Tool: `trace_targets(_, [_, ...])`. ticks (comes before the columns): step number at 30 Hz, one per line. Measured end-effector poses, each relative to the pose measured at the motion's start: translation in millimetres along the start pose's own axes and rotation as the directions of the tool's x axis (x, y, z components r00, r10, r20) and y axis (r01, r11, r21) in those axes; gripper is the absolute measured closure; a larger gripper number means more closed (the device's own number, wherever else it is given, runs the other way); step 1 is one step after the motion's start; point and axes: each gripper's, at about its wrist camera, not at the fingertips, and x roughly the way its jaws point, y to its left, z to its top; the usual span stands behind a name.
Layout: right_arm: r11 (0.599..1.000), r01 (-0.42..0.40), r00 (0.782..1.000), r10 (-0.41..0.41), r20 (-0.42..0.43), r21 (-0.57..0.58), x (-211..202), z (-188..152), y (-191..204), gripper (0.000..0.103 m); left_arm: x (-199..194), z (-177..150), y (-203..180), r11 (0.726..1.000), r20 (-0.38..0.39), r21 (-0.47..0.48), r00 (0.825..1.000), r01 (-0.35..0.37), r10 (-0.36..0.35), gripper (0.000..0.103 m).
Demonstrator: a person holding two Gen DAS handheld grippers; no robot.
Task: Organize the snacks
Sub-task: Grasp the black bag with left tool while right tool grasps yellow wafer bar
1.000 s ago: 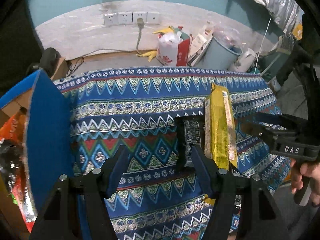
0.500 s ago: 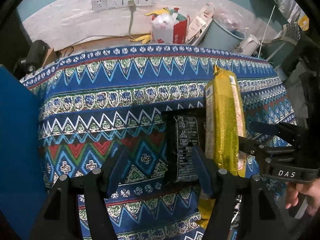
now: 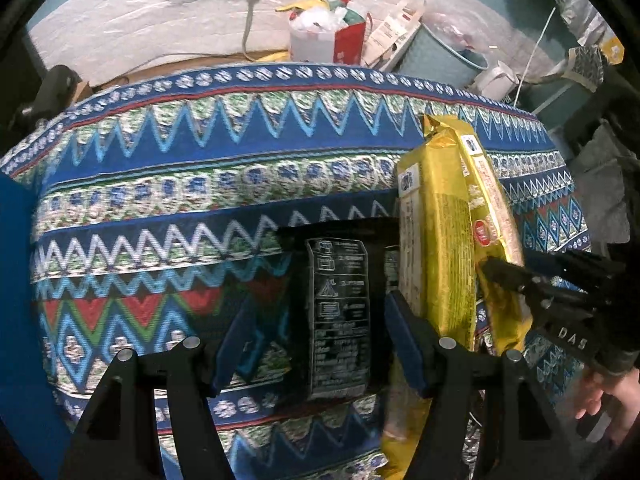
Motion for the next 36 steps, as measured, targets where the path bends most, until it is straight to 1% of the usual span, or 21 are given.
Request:
trace_targets(2, [1.000,0.012,1.000,-0.012,0.001,0.020,-2,-2,-11,0.074,6,2,-8,1.000,-0.009,0.006,1.000,0.004,-0.004,0.032])
trace_targets(5, [0.999,0.020,1.000,-0.020,0.005,0.046,-6,-5,-24,0.075,11,4,-20,0.999,-0.003,0.037,1.000,-0.022,0.023,0.027])
trace_targets(9, [0.997,-0.024,1.000,0.023,0.018,0.075,-5,-5,-32,0.070,16,6,-31,0.997,0.002,0.064,0.999,-0.049,0.049,0.026])
trace_targets(14, [0.996,-0.038,0.999,0.034,0.039,0.084,0,2,-32,0.068,19,7,-34,0.993,0.012,0.090,0.997,-0.080,0.080,0.025])
trace_targets(16, [0.995,-0.042,0.998,0.038,0.043,0.085,6,7,-33,0.065,20,7,-35,0.991,0.019,0.099,0.996,-0.089,0.088,0.025])
trace_targets(19, [0.998,-0.024,0.998,0.020,0.057,0.064,11,11,-27,0.065,21,5,-34,0.986,0.019,0.099,0.991,-0.130,0.129,0.020])
trace_targets(21, [0.999,-0.007,0.998,0.004,0.064,0.035,13,13,-21,0.064,21,5,-33,0.987,0.023,0.092,0.991,-0.130,0.129,0.020])
trace_targets(22, [1.000,0.000,0.998,-0.001,0.067,0.022,13,13,-18,0.064,21,3,-33,0.986,0.022,0.089,0.990,-0.138,0.136,0.020])
trace_targets(23, [1.000,0.015,0.997,-0.015,0.072,0.002,14,14,-14,0.066,21,3,-34,0.986,0.022,0.091,0.990,-0.141,0.139,0.020])
trace_targets(24, [1.000,0.022,0.997,-0.021,0.076,-0.005,13,13,-11,0.073,20,2,-32,0.984,0.022,0.096,0.989,-0.147,0.145,0.020])
trace_targets(26, [1.000,0.018,0.997,-0.018,0.081,-0.001,12,12,-10,0.074,23,2,-35,0.979,0.023,0.113,0.985,-0.172,0.171,0.019])
trace_targets(29, [1.000,0.001,0.996,-0.002,0.091,0.015,4,8,-11,0.074,26,0,-35,0.959,0.018,0.148,0.971,-0.240,0.240,0.019])
trace_targets(31, [1.000,-0.003,0.995,0.001,0.098,0.021,-2,7,-16,0.074,26,1,-32,0.953,0.027,0.147,0.964,-0.267,0.266,0.019])
trace_targets(32, [1.000,-0.008,0.995,0.005,0.100,0.026,-4,7,-17,0.074,25,2,-28,0.955,0.027,0.133,0.964,-0.266,0.265,0.019])
trace_targets(34, [0.999,-0.021,0.995,0.017,0.103,0.035,-7,8,-21,0.074,23,3,-21,0.970,0.017,0.090,0.974,-0.226,0.226,0.019])
trace_targets(36, [0.999,-0.029,0.994,0.025,0.109,0.038,-10,9,-21,0.074,22,4,-20,0.979,0.016,0.075,0.982,-0.188,0.188,0.018])
